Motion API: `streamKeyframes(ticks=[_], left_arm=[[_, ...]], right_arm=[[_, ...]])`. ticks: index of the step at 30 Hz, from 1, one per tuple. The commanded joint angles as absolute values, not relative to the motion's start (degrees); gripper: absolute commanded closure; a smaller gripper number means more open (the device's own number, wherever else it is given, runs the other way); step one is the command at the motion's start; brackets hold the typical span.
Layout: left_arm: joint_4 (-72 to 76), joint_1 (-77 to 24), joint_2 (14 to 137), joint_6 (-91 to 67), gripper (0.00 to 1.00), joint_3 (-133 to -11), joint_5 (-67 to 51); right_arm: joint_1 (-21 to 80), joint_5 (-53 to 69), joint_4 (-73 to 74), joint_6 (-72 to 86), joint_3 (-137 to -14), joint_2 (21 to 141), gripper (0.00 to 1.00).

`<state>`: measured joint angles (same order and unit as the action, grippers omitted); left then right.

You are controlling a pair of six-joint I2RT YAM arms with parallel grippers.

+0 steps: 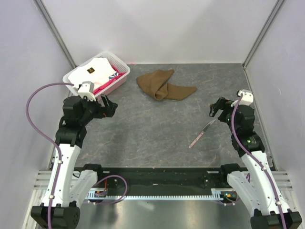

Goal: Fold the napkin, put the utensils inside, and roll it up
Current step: Flatten the napkin out

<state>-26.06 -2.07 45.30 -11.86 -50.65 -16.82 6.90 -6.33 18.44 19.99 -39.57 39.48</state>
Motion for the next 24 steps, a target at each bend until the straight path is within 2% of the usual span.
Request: streamKeyframes(ticks=[1, 17, 20, 24], left_arm=[[-24.61, -2.02, 45.88, -10.37, 0.0, -50.71, -17.22], [-24.52, -2.02, 45.44, -9.93, 0.0, -49.92, -18.81], [-24.52, -2.02, 45.97, -9.93, 0.0, -49.75, -19.25], [-24.52, -2.02, 46.67, -10.02, 0.01, -49.75, -19.69]], right_arm=[[6.86, -6.95, 17.58, 20.57, -40.34, 39.72, 0.02], [7.21, -2.12, 17.05, 17.23, -45.0, 46.48, 0.02], [9.48, -2.28, 16.0, 17.31, -47.1, 51.21, 0.04], [20.28, -11.47, 15.91, 17.32, -52.9, 59.48, 0.05]])
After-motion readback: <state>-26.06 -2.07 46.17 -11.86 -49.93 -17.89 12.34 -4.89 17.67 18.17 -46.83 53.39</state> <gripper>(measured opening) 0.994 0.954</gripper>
